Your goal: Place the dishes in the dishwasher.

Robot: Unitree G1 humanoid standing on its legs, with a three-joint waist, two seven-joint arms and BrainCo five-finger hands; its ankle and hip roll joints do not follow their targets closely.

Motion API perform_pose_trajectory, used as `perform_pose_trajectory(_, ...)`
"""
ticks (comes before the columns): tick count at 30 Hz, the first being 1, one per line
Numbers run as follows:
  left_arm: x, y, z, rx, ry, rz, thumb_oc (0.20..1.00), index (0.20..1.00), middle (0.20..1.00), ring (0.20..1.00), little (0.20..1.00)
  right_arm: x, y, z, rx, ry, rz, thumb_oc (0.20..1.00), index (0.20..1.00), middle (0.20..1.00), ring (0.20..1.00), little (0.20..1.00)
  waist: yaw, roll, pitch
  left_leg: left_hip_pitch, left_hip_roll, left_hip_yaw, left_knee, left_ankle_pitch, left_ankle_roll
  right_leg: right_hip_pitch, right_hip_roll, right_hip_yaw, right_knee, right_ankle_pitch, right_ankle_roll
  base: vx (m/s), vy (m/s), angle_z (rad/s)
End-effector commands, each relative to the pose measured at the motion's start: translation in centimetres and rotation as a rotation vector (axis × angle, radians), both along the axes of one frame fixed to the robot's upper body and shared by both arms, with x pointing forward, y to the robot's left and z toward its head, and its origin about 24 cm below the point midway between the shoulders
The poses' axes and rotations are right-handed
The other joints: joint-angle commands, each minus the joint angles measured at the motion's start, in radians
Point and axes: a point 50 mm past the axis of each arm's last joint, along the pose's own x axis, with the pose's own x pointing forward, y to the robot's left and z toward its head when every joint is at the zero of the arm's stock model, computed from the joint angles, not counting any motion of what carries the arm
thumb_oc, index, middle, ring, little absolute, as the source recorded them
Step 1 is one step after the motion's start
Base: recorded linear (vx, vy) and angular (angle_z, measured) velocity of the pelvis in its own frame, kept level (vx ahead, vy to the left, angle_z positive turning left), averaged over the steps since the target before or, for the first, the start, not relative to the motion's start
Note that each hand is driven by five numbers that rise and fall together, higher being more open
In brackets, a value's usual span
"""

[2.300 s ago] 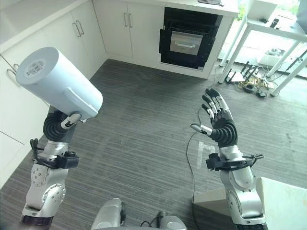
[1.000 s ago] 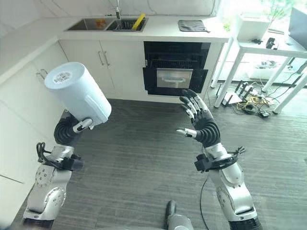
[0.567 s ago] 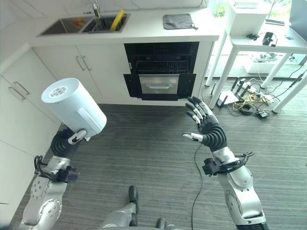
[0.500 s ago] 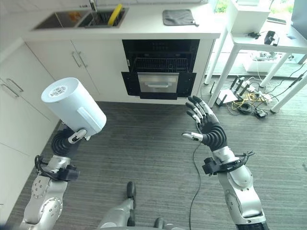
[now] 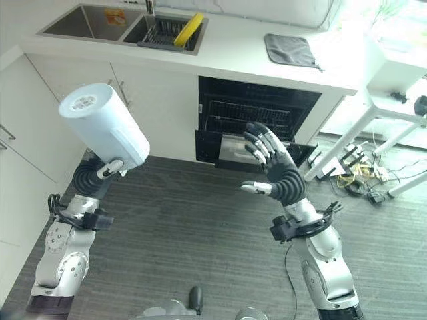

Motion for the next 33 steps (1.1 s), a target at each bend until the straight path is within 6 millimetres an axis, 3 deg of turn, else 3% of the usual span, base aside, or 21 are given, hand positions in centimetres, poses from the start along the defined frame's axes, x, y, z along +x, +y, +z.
perform_pose_trajectory(1, -0.3, -0.1, 2.7, 0.047, -0.147, 0.015, 0.2, 0.2, 0.2, 0.2, 0.2, 0.8, -0.7, 1.7, 0.037, -0.101, -0.001, 1.0, 1.0, 1.0, 1.0, 1.0, 0.003, -0.027, -0.026, -0.058, 0.051, -0.053, -0.011, 0.066, -0.067, 0.104, 0.004, 0.001, -0.269, 0.198, 0.019, 0.21, -0.099, 0.08)
perform_pose_trajectory(4, -0.2, -0.9, 2.4, 0.075, -0.143, 0.0, 0.2, 0.2, 0.2, 0.2, 0.2, 0.5, -0.9, 1.6, 0.056, -0.099, -0.016, 1.0, 1.0, 1.0, 1.0, 1.0, -0.068, -0.034, -0.011, 0.004, 0.035, -0.091, -0.01, 0.0, -0.047, -0.023, 0.0, 0.153, -0.357, 0.354, 0.055, 0.35, -0.198, 0.38)
perform_pose_trajectory(6, -0.2, -1.1, 2.2, 0.088, -0.126, -0.013, 0.2, 0.2, 0.2, 0.2, 0.2, 0.1, -1.1, 1.5, 0.072, -0.102, -0.032, 1.0, 1.0, 1.0, 1.0, 1.0, -0.089, -0.039, -0.005, 0.039, 0.041, -0.11, 0.001, -0.04, -0.043, -0.062, -0.014, 0.168, -0.36, 0.399, 0.064, 0.42, -0.351, 0.95)
perform_pose_trajectory(12, -0.3, -1.6, 1.9, 0.058, -0.091, -0.021, 0.2, 0.2, 0.2, 0.2, 0.2, 0.1, -1.0, 1.9, 0.065, -0.092, -0.042, 1.0, 1.0, 1.0, 1.0, 1.0, -0.107, -0.04, -0.035, 0.099, 0.054, -0.109, 0.059, -0.108, -0.064, -0.004, 0.006, 0.138, -0.407, 0.366, 0.041, 0.34, -0.276, 0.41)
perform_pose_trajectory(15, -0.6, -1.6, 1.7, 0.055, -0.08, -0.027, 0.2, 0.2, 0.2, 0.2, 0.2, -0.2, -1.2, 1.8, 0.054, -0.08, -0.049, 1.0, 1.0, 1.0, 1.0, 1.0, -0.116, -0.025, -0.059, 0.111, 0.075, -0.108, 0.106, -0.076, -0.092, 0.009, 0.031, 0.123, -0.411, 0.349, 0.015, 0.26, -0.266, 0.27)
perform_pose_trajectory(16, -0.6, -1.6, 1.6, 0.052, -0.076, -0.025, 0.2, 0.2, 0.2, 0.2, 0.2, -0.2, -1.5, 1.6, 0.052, -0.069, -0.054, 1.0, 1.0, 1.0, 1.0, 1.0, -0.124, -0.019, -0.067, 0.096, 0.089, -0.102, 0.171, -0.03, -0.115, 0.021, 0.048, 0.12, -0.416, 0.337, -0.004, 0.2, -0.27, -0.1)
perform_pose_trajectory(17, -0.6, -1.6, 1.6, 0.05, -0.076, -0.024, 0.2, 0.2, 0.2, 0.2, 0.2, -0.3, -1.6, 1.6, 0.052, -0.065, -0.055, 1.0, 1.0, 1.0, 1.0, 1.0, -0.128, -0.018, -0.07, 0.086, 0.094, -0.101, 0.206, -0.017, -0.122, 0.022, 0.052, 0.117, -0.418, 0.333, -0.011, 0.25, -0.377, -0.39)
perform_pose_trajectory(18, -0.7, -1.5, 1.4, 0.041, -0.074, -0.015, 0.2, 0.2, 0.2, 0.2, 0.2, -0.4, -1.9, 1.4, 0.037, -0.056, -0.056, 1.0, 1.0, 1.0, 1.0, 1.0, -0.135, -0.014, -0.071, 0.033, 0.106, -0.097, 0.347, 0.045, -0.146, 0.037, 0.064, 0.117, -0.418, 0.317, -0.032, 0.19, -0.318, -0.42)
perform_pose_trajectory(20, -0.6, -1.7, 1.2, 0.044, -0.074, -0.021, 0.2, 0.2, 0.2, 0.2, 0.2, -0.5, -2.0, 1.3, 0.028, -0.055, -0.071, 1.0, 1.0, 1.0, 1.0, 1.0, -0.129, -0.027, -0.057, -0.053, 0.105, -0.081, 0.433, 0.052, -0.142, 0.065, 0.059, 0.114, -0.418, 0.306, -0.044, 0.13, -0.221, -0.37)
perform_pose_trajectory(21, -0.6, -1.8, 1.2, 0.044, -0.074, -0.027, 0.2, 0.2, 0.2, 0.2, 0.2, -0.3, -2.1, 1.3, 0.029, -0.056, -0.082, 1.0, 1.0, 1.0, 1.0, 1.0, -0.121, -0.032, -0.047, -0.087, 0.085, -0.071, 0.421, 0.022, -0.127, 0.079, 0.057, 0.114, -0.418, 0.299, -0.041, 0.17, -0.064, -0.4)
perform_pose_trajectory(22, -0.8, -1.7, 1.0, 0.04, -0.078, -0.019, 0.2, 0.2, 0.2, 0.2, 0.2, 0.2, -1.8, 1.6, 0.025, -0.064, -0.072, 1.0, 1.0, 1.0, 1.0, 1.0, -0.108, -0.018, -0.034, -0.079, 0.038, -0.04, 0.266, -0.025, -0.1, 0.096, 0.066, 0.133, -0.418, 0.286, -0.019, 0.18, -0.032, -0.5)
perform_pose_trajectory(23, -0.9, -1.7, 1.0, 0.041, -0.08, -0.017, 0.2, 0.2, 0.2, 0.2, 0.2, 0.3, -1.7, 1.6, 0.023, -0.066, -0.069, 1.0, 1.0, 1.0, 1.0, 1.0, -0.106, -0.015, -0.033, -0.073, 0.031, -0.036, 0.238, -0.029, -0.096, 0.098, 0.069, 0.139, -0.418, 0.286, -0.016, 0.17, 0.014, -0.35)
perform_pose_trajectory(25, -0.9, -1.6, 0.9, 0.047, -0.091, -0.013, 0.2, 0.2, 0.2, 0.2, 0.2, 0.6, -1.0, 1.7, 0.018, -0.076, -0.057, 1.0, 1.0, 1.0, 1.0, 1.0, -0.095, -0.005, -0.022, -0.057, 0.01, -0.023, 0.132, -0.021, -0.087, 0.114, 0.083, 0.155, -0.418, 0.279, -0.005, 0.12, 0.004, -0.09)
perform_pose_trajectory(31, -0.4, -2.2, 1.7, 0.07, -0.13, -0.016, 0.2, 0.2, 0.2, 0.2, 0.2, 1.2, -0.6, 1.9, 0.028, -0.085, -0.054, 1.0, 1.0, 1.0, 1.0, 1.0, -0.072, -0.005, -0.016, -0.018, -0.001, -0.074, 0.038, 0.001, -0.077, 0.139, 0.091, 0.139, -0.407, 0.259, -0.003, 0.06, 0.052, -0.17)
perform_pose_trajectory(33, -0.3, -2.2, 1.7, 0.068, -0.128, -0.017, 0.2, 0.2, 0.2, 0.2, 0.2, 1.0, -0.8, 1.8, 0.034, -0.077, -0.056, 1.0, 1.0, 1.0, 1.0, 1.0, -0.077, -0.006, -0.027, 0.009, 0.01, -0.056, -0.001, 0.009, -0.077, 0.144, 0.086, 0.116, -0.401, 0.255, 0.003, 0.07, 0.146, -0.18)
